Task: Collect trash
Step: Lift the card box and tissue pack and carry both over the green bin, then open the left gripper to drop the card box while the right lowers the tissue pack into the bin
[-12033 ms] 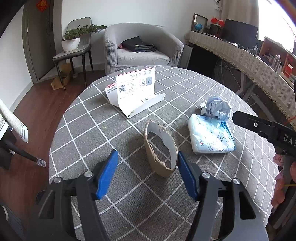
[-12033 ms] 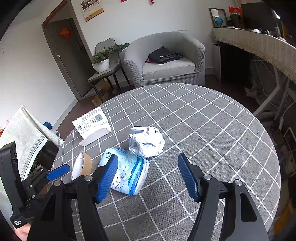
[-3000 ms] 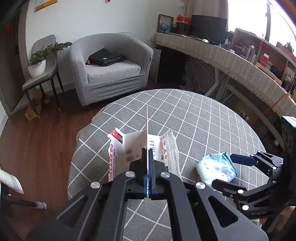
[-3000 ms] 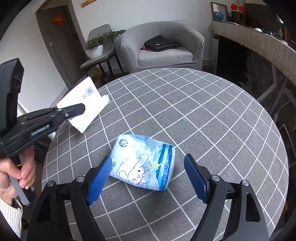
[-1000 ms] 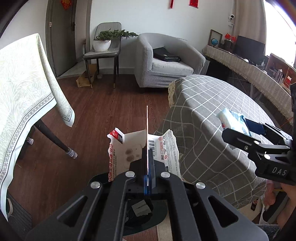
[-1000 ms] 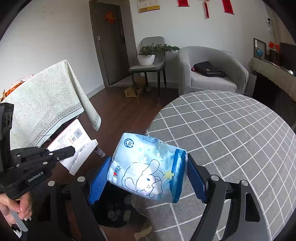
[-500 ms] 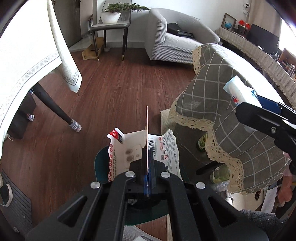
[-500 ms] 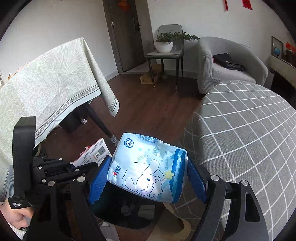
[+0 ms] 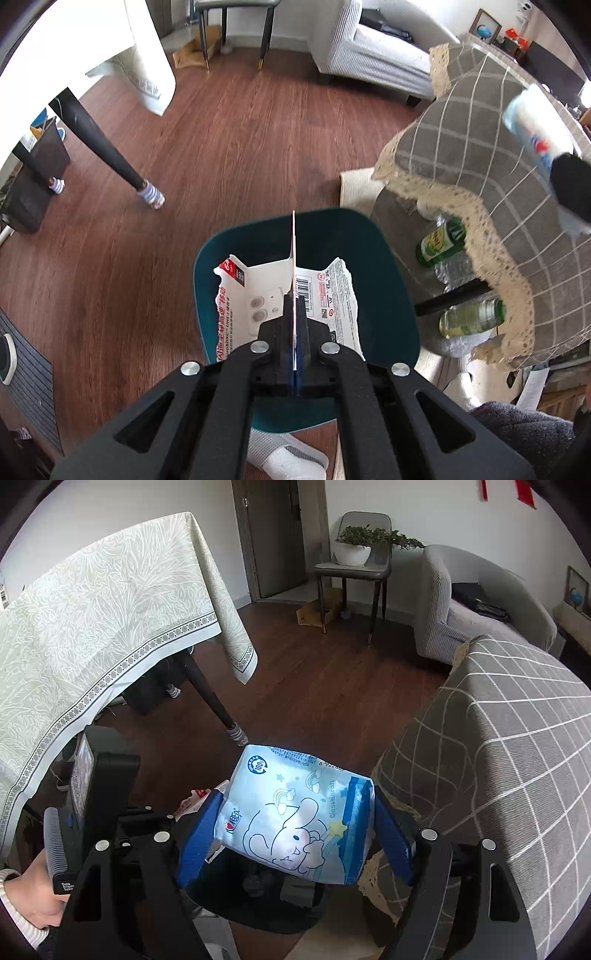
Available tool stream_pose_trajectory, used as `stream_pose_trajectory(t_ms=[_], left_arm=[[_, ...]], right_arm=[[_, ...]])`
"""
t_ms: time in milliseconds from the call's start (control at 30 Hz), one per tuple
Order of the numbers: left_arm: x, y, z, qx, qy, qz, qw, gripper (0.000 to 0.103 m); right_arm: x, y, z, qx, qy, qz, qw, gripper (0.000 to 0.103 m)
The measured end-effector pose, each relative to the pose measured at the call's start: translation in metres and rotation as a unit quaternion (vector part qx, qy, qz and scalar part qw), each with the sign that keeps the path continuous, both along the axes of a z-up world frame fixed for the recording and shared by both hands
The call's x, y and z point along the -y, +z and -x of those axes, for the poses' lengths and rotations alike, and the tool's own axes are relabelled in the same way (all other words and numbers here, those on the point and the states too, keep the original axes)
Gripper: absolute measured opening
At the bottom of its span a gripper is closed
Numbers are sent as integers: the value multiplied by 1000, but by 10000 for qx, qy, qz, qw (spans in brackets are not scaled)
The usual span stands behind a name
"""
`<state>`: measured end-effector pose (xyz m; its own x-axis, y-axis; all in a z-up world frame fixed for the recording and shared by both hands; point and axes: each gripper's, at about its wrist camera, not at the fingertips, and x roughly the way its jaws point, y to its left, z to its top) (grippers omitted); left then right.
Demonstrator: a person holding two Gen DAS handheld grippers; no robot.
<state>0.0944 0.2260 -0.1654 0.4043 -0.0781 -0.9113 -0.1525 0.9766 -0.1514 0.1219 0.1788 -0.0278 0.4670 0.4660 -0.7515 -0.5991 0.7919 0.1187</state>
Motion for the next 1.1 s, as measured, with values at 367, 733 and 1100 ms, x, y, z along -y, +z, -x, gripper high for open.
stream_pose_trajectory(t_ms=[367,733,1100], left_arm=[[-2,-38,12,-421,-173,54,9989,45],[-8,-7,24,125,-59,-317,9994,73],[-10,49,34,1040,51,-550,9930,79]], right_arm=[[-16,-21,-5,-397,116,88,9991,80],[-24,-64,-13,-980,123,321,9946,80],[-26,-116,-13,-1535,162,893,9840,80]])
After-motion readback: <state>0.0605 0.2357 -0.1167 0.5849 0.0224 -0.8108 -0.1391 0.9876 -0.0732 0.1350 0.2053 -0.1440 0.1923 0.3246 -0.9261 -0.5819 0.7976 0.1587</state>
